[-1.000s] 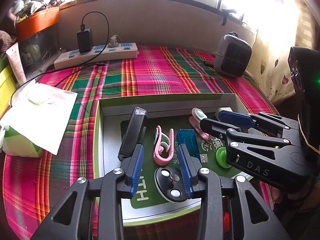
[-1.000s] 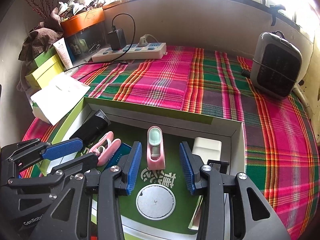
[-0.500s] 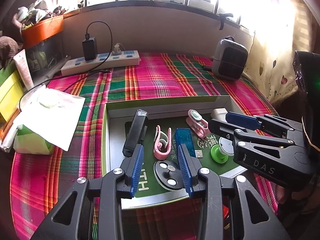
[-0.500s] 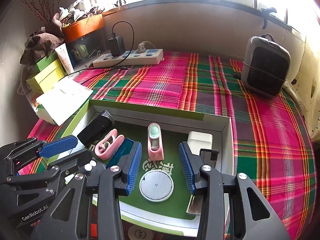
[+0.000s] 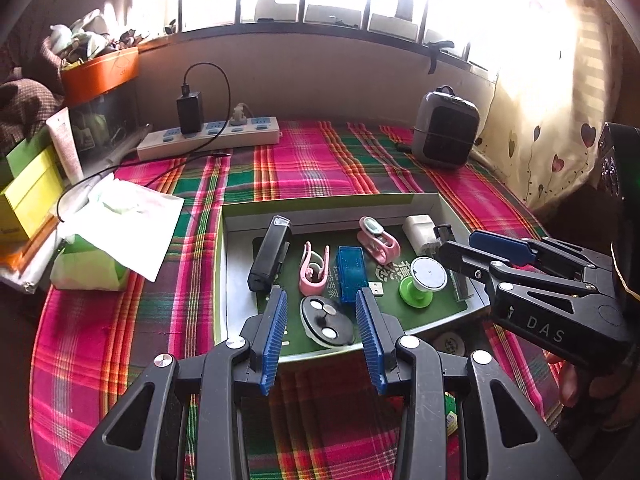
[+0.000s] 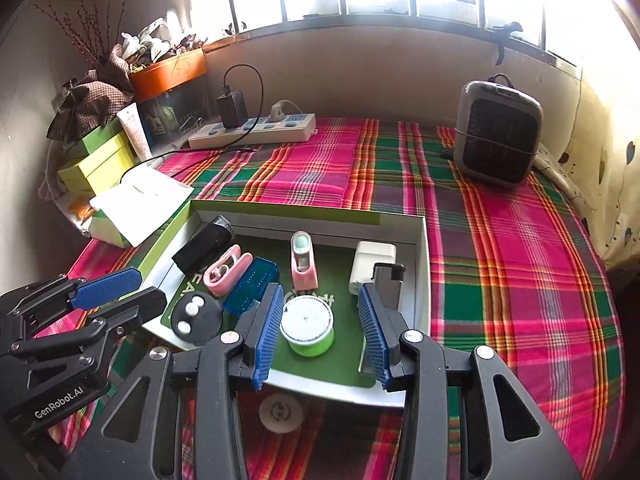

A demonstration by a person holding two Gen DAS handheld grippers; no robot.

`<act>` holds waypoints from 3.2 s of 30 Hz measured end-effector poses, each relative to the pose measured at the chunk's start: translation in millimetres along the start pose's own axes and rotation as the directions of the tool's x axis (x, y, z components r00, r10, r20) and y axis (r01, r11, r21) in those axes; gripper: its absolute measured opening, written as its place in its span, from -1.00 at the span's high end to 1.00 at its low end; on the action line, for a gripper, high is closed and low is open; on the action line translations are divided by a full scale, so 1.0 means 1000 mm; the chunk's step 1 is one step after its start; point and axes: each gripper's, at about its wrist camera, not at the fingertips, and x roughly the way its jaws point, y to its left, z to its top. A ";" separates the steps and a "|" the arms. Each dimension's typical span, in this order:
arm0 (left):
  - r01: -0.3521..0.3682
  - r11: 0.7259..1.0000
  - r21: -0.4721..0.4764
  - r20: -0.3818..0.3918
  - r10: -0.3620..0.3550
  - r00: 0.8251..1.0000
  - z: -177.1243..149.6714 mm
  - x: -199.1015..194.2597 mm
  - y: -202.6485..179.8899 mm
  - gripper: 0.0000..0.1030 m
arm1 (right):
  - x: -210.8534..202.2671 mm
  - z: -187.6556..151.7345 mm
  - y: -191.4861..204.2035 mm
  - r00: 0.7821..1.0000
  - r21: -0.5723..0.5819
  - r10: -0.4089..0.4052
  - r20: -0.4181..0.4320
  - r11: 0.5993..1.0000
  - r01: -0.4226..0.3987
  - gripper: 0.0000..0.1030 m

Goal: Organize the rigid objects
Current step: 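Withdraw both open tools from the box toward the red-capped jar, then close the left tool around the red-capped green jar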

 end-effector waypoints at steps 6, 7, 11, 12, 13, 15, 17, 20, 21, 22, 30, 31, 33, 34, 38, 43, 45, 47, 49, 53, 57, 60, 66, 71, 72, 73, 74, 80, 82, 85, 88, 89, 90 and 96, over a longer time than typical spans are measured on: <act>0.002 1.000 0.013 0.010 -0.002 1.000 -0.010 -0.014 -0.008 0.32 | -0.022 -0.012 -0.005 1.000 0.013 -0.012 0.027 1.000 0.011 0.21; -0.001 1.000 0.016 0.009 0.001 1.000 -0.013 -0.016 -0.010 0.32 | -0.025 -0.014 -0.005 0.999 0.014 -0.015 0.029 1.000 0.014 0.21; 0.019 1.000 0.016 -0.003 -0.019 1.000 -0.021 -0.020 -0.015 0.32 | -0.038 -0.026 -0.009 0.999 0.020 -0.022 0.035 1.000 0.021 0.21; 0.023 1.000 0.013 -0.005 -0.023 1.000 -0.023 -0.020 -0.016 0.32 | -0.041 -0.028 -0.010 0.999 0.020 -0.025 0.037 1.000 0.024 0.21; 0.025 1.000 0.012 -0.006 -0.025 1.000 -0.026 -0.021 -0.018 0.32 | -0.044 -0.032 -0.012 0.999 0.021 -0.029 0.038 0.999 0.029 0.21; 0.032 0.999 0.009 -0.013 -0.032 0.999 -0.030 -0.022 -0.021 0.32 | -0.048 -0.037 -0.014 0.999 0.025 -0.031 0.040 0.999 0.030 0.21; 0.046 0.999 0.001 -0.019 -0.046 0.999 -0.033 -0.023 -0.023 0.27 | -0.052 -0.043 -0.016 0.999 0.031 -0.030 0.039 0.999 0.029 0.21; 0.078 0.997 -0.009 -0.020 -0.078 0.997 -0.039 -0.025 -0.028 0.14 | -0.055 -0.050 -0.020 0.999 0.033 -0.039 0.036 0.999 0.038 0.21; 0.086 0.996 -0.007 -0.021 -0.086 0.996 -0.040 -0.025 -0.029 0.14 | -0.056 -0.052 -0.021 0.999 0.033 -0.041 0.035 0.999 0.040 0.21; 0.091 0.996 -0.003 -0.021 -0.091 0.996 -0.041 -0.026 -0.031 0.14 | -0.057 -0.054 -0.022 0.998 0.034 -0.043 0.035 0.999 0.042 0.21; 0.106 0.994 0.013 -0.043 -0.106 0.993 -0.050 -0.027 -0.047 0.11 | -0.063 -0.069 -0.035 0.998 0.060 -0.046 0.032 0.997 0.044 -0.08; 0.107 0.994 0.013 -0.047 -0.106 0.993 -0.051 -0.026 -0.049 0.09 | -0.064 -0.070 -0.036 0.998 0.062 -0.045 0.032 0.997 0.043 -0.13; 0.110 0.994 0.016 -0.052 -0.109 0.993 -0.053 -0.026 -0.053 0.08 | -0.065 -0.073 -0.038 0.999 0.067 -0.042 0.032 0.997 0.040 -0.13; 0.110 0.994 0.018 -0.054 -0.109 0.993 -0.053 -0.025 -0.055 0.08 | -0.066 -0.074 -0.039 0.999 0.070 -0.041 0.032 0.997 0.039 -0.13; 0.106 0.994 0.030 -0.057 -0.104 0.993 -0.056 -0.027 -0.063 0.08 | -0.070 -0.078 -0.041 0.998 0.078 -0.044 0.036 0.996 0.041 -0.13; 0.088 0.996 0.025 -0.071 -0.086 0.994 -0.062 -0.025 -0.069 0.08 | -0.074 -0.084 -0.044 0.999 0.079 -0.042 0.035 0.996 0.039 -0.14; 0.079 0.997 0.021 -0.077 -0.077 0.994 -0.065 -0.024 -0.071 0.08 | -0.075 -0.086 -0.045 0.999 0.077 -0.040 0.034 0.996 0.037 -0.14; 0.069 0.998 0.011 -0.082 -0.068 0.994 -0.067 -0.023 -0.071 0.08 | -0.075 -0.088 -0.046 0.999 0.076 -0.038 0.031 0.997 0.035 -0.14; 0.064 0.998 0.003 -0.088 -0.063 0.994 -0.068 -0.021 -0.071 0.08 | -0.075 -0.089 -0.046 0.999 0.073 -0.036 0.028 0.997 0.034 -0.14; 0.054 0.999 -0.005 -0.100 -0.055 0.994 -0.070 -0.017 -0.071 0.08 | -0.074 -0.091 -0.045 0.999 0.068 -0.031 0.022 0.997 0.029 -0.14; 0.053 0.999 -0.002 -0.110 -0.053 0.993 -0.072 -0.014 -0.074 0.08 | -0.073 -0.092 -0.044 1.000 0.067 -0.026 0.018 0.997 0.024 -0.14; 0.047 0.999 -0.003 -0.122 -0.047 0.991 -0.073 -0.009 -0.075 0.08 | -0.071 -0.092 -0.045 1.000 0.070 -0.022 0.014 0.997 0.021 -0.14; 0.033 0.999 -0.023 -0.131 -0.036 0.991 -0.075 -0.002 -0.070 0.08 | -0.068 -0.092 -0.041 1.000 0.067 -0.017 0.005 0.998 0.016 -0.14; 0.025 0.999 -0.033 -0.126 -0.029 0.992 -0.076 -0.003 -0.063 0.08 | -0.065 -0.092 -0.038 1.000 0.064 -0.014 -0.002 0.998 0.014 -0.14; 0.025 0.999 -0.038 -0.127 -0.030 0.991 -0.076 -0.003 -0.061 0.08 | -0.065 -0.092 -0.037 1.000 0.063 -0.010 -0.005 0.998 0.010 -0.14; 0.026 0.999 -0.040 -0.126 -0.031 0.992 -0.076 -0.004 -0.060 0.08 | -0.064 -0.092 -0.036 1.000 0.062 -0.007 -0.007 0.998 0.007 -0.14; 0.023 0.999 -0.043 -0.125 -0.028 0.992 -0.076 -0.004 -0.057 0.08 | -0.063 -0.091 -0.034 1.000 0.059 -0.004 -0.010 0.998 0.005 -0.14; 0.004 0.998 -0.065 -0.121 -0.012 0.993 -0.078 -0.007 -0.043 0.08 | -0.059 -0.090 -0.029 1.000 0.053 0.004 -0.016 0.999 -0.003 -0.14; -0.001 0.997 -0.075 -0.120 -0.008 0.993 -0.078 -0.007 -0.039 0.08 | -0.057 -0.090 -0.028 1.000 0.054 0.006 -0.018 0.999 -0.006 -0.14; -0.019 0.996 -0.082 -0.120 0.009 0.993 -0.079 -0.008 -0.033 0.08 | -0.056 -0.090 -0.026 1.000 0.051 0.011 -0.022 0.999 -0.010 -0.14; -0.016 0.996 -0.085 -0.117 0.006 0.993 -0.080 -0.009 -0.030 0.08 | -0.053 -0.090 -0.024 0.999 0.049 0.017 -0.028 0.999 -0.016 -0.14; -0.002 0.996 -0.084 -0.113 -0.008 0.994 -0.080 -0.009 -0.030 0.08 | -0.053 -0.090 -0.024 0.999 0.048 0.019 -0.028 0.999 -0.018 -0.14; 0.009 0.997 -0.081 -0.112 -0.018 0.994 -0.080 -0.008 -0.031 0.08 | -0.052 -0.090 -0.023 0.999 0.047 0.020 -0.029 0.999 -0.018 -0.14; 0.021 0.999 -0.031 -0.106 -0.024 0.994 -0.072 -0.001 -0.041 0.08 | -0.050 -0.090 -0.025 0.999 0.051 0.014 -0.035 0.999 -0.012 -0.14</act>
